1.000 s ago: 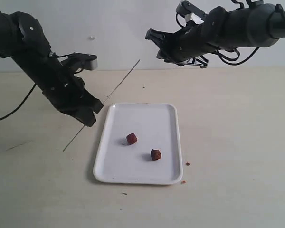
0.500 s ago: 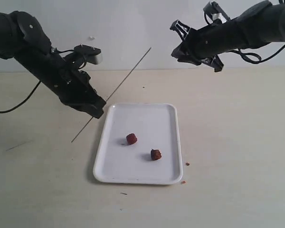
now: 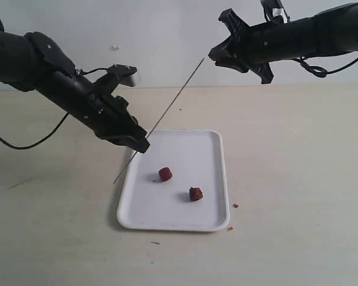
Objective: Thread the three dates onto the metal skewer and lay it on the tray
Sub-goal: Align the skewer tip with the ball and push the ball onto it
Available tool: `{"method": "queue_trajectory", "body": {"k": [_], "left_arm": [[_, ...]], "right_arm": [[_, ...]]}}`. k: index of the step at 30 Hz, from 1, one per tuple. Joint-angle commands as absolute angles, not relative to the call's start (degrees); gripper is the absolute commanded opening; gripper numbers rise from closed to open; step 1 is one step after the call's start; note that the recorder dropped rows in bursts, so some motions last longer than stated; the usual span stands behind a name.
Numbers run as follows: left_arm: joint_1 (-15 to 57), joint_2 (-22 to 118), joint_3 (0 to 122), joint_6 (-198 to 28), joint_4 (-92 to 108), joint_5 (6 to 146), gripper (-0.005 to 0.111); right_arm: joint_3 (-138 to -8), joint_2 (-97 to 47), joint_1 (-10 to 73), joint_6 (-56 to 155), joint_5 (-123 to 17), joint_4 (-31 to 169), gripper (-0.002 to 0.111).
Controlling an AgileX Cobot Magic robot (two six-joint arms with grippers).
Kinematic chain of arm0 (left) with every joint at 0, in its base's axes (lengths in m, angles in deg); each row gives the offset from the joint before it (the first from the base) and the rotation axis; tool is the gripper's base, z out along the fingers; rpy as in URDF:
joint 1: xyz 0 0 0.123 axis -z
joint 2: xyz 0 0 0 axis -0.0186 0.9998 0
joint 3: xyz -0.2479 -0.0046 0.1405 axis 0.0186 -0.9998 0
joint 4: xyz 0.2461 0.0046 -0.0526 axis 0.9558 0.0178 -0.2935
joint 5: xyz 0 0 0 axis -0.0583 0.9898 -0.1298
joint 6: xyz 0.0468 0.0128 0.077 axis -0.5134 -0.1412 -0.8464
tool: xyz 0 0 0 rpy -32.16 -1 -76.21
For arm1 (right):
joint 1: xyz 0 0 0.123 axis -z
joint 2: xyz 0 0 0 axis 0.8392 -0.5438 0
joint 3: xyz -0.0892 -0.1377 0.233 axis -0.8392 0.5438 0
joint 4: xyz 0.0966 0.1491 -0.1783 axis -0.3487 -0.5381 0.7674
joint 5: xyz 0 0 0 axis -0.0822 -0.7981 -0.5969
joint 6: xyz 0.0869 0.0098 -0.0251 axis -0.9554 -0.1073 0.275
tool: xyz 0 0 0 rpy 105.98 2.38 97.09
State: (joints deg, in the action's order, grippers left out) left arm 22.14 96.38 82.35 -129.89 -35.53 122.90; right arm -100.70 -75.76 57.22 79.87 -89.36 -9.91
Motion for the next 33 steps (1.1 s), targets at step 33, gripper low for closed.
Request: {"method": "queue_trajectory", "body": {"k": [33], "left_arm": [[24.9, 97.0, 82.3, -126.6, -30.9, 117.1, 0.0]], "right_arm": [[-101.1, -74.9, 57.5, 84.1, -90.7, -11.1, 0.024]]}}
